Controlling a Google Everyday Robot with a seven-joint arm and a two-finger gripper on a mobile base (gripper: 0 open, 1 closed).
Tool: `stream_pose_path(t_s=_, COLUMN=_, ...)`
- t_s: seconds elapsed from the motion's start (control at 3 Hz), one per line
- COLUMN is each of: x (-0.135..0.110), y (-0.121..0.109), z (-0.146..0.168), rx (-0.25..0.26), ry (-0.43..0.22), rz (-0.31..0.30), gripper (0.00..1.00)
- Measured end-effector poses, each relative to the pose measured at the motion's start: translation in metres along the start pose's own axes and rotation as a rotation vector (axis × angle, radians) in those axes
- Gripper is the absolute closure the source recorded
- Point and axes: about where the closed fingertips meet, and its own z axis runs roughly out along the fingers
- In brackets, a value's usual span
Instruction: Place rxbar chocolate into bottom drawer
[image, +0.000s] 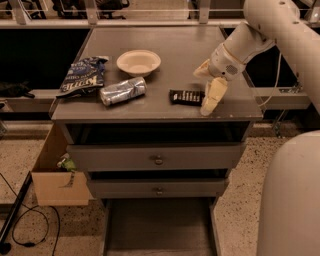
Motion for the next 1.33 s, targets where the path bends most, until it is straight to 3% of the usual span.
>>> stream_pose_path(t_s=0.33, x=0.0, y=0.0, z=0.0, rx=0.0, ry=0.0, rz=0.0, gripper=0.19)
stream_pose_path(t_s=0.67, x=0.0, y=0.0, z=0.0, rx=0.0, ry=0.0, rz=0.0, gripper=0.5)
stream_pose_path(t_s=1.33, x=0.0, y=0.0, z=0.0001, rx=0.0, ry=0.0, rz=0.0, gripper=0.96)
